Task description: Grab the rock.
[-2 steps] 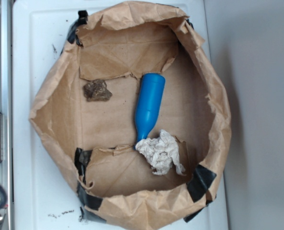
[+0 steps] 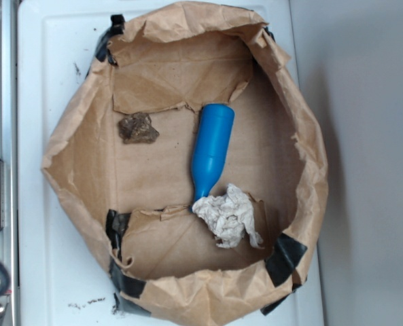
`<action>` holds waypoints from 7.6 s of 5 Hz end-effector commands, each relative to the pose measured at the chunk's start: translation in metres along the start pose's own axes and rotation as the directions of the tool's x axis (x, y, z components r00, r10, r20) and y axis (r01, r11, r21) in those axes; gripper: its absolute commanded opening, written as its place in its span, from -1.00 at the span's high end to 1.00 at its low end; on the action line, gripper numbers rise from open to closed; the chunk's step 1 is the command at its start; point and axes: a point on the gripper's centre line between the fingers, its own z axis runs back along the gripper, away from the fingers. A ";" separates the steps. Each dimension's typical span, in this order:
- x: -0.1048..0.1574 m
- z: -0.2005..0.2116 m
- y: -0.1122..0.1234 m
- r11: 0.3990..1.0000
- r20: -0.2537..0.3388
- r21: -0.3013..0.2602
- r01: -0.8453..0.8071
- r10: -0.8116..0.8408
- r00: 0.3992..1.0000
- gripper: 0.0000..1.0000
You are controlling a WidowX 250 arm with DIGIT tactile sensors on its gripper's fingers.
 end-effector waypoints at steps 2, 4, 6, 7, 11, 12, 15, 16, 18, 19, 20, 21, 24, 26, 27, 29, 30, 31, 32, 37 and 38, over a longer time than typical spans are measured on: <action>0.102 -0.001 0.023 0.997 0.003 -0.048 0.055 -0.055 0.998 -1.00; 0.125 -0.020 0.036 0.988 -0.006 -0.034 0.148 -0.148 0.989 -1.00; 0.125 -0.020 0.036 0.988 -0.006 -0.034 0.148 -0.148 0.989 -1.00; 0.139 -0.066 0.055 0.985 0.008 -0.006 0.172 -0.172 0.985 -1.00; 0.082 -0.172 0.028 0.963 -0.068 -0.010 0.271 -0.271 0.960 -1.00; 0.082 -0.172 0.028 0.963 -0.068 -0.010 0.271 -0.271 0.960 -1.00; 0.100 -0.186 0.044 0.966 -0.024 0.026 0.256 -0.256 0.966 -1.00; 0.110 -0.204 0.062 0.965 -0.043 0.061 0.253 -0.251 0.967 -1.00; 0.077 -0.226 0.045 0.953 -0.102 0.152 0.260 -0.247 0.964 -1.00; 0.075 -0.216 0.040 0.953 -0.068 0.140 0.270 -0.263 0.962 -1.00; 0.065 -0.201 0.040 0.956 -0.040 0.099 0.276 -0.273 0.961 -1.00; 0.062 -0.187 0.047 0.965 -0.003 0.046 0.257 -0.257 0.966 -1.00; 0.094 -0.203 0.060 0.970 -0.036 0.063 0.236 -0.234 0.972 -1.00; 0.076 -0.230 0.047 0.967 -0.050 0.118 0.227 -0.223 0.974 1.00; 0.076 -0.214 0.044 0.966 0.003 0.101 0.238 -0.239 0.971 1.00; 0.068 -0.193 0.046 0.969 0.038 0.027 0.244 -0.245 0.969 -1.00; 0.064 -0.181 0.047 0.969 0.051 -0.024 0.247 -0.246 0.968 -1.00; 0.065 -0.177 0.052 0.969 0.055 -0.040 0.242 -0.240 0.969 -1.00; 0.063 -0.182 0.052 0.968 0.031 -0.049 0.245 -0.244 0.969 -1.00; 0.072 -0.221 0.058 0.966 -0.030 0.080 0.244 -0.243 0.970 1.00; 0.078 -0.211 0.060 0.968 -0.005 0.075 0.241 -0.241 0.971 1.00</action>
